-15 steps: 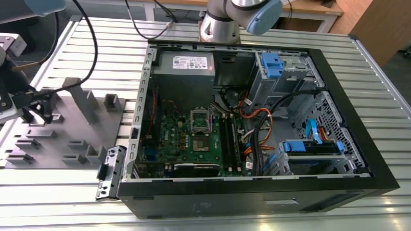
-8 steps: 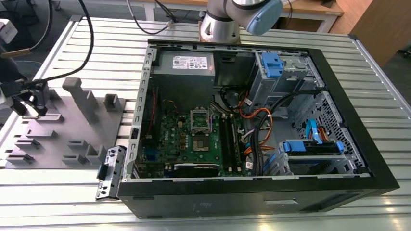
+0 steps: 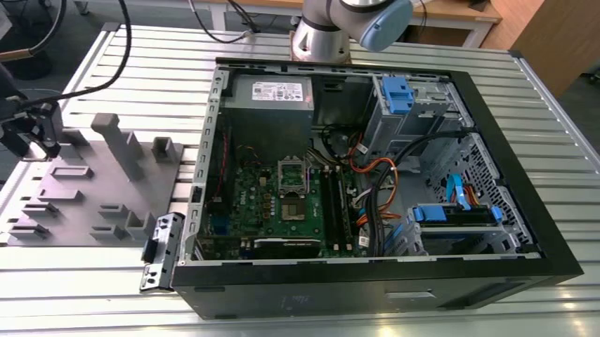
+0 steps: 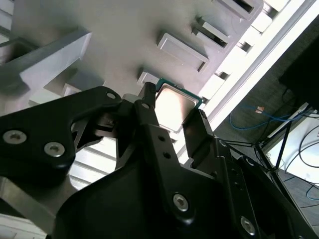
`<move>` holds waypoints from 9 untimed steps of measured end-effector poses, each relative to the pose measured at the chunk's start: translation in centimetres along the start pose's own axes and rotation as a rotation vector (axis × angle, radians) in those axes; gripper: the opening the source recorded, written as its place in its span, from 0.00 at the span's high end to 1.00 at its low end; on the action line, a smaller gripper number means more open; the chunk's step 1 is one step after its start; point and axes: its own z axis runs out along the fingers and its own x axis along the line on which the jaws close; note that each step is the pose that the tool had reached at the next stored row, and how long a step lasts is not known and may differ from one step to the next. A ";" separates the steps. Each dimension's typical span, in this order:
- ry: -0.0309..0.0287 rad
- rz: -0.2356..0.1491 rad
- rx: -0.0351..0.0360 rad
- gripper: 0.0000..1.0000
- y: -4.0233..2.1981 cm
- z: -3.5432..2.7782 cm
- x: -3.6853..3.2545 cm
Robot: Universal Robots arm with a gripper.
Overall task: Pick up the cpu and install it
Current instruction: 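Pick up the cpu and move it towards the insertion slot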
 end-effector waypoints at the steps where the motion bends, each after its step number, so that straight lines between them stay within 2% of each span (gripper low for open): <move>1: 0.0001 0.000 -0.0006 0.53 0.02 -0.41 -0.01; 9: 0.0001 0.000 -0.0047 0.53 0.21 -3.86 -0.10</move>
